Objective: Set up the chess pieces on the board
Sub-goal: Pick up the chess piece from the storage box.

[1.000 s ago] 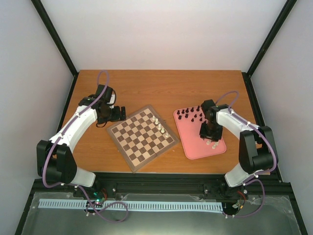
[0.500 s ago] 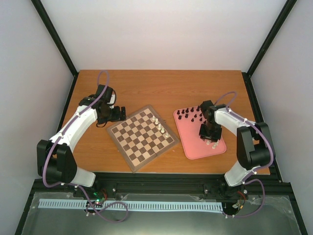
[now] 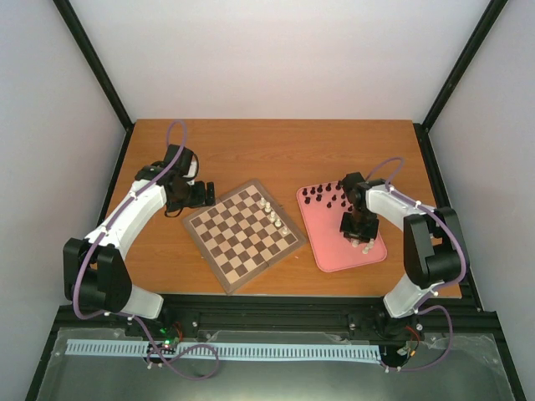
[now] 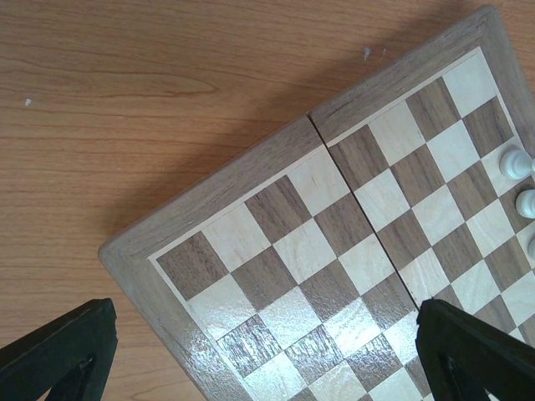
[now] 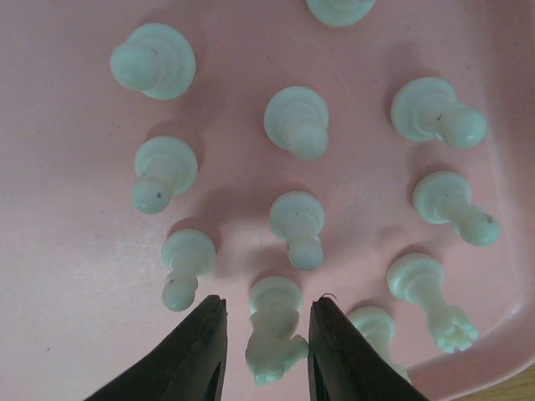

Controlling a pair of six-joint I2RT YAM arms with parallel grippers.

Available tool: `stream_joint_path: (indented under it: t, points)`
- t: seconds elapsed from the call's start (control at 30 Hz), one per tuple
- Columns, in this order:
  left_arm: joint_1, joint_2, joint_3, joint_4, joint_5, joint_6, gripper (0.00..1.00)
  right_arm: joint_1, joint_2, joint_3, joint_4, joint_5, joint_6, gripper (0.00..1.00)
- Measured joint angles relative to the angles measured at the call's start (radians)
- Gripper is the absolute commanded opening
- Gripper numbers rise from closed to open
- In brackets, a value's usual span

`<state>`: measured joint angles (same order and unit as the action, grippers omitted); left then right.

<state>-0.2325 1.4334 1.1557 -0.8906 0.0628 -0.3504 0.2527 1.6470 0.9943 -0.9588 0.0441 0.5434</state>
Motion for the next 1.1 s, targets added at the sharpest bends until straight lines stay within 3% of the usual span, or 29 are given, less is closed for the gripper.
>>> stream_joint_path:
  t: [0.53, 0.83, 1.1]
  points:
    - [0.000, 0.004, 0.000, 0.000, -0.006, 0.003, 1.00, 0.000, 0.007, -0.006, 0.008, -0.001, -0.005, 0.06]
    - [0.000, 0.004, 0.000, 0.000, -0.006, 0.003, 1.00, 0.007, -0.081, -0.016, -0.063, -0.035, -0.005, 0.06]
    - [0.000, 0.004, 0.000, 0.000, -0.006, 0.003, 1.00, 0.076, -0.089, 0.281, -0.217, -0.053, -0.022, 0.06]
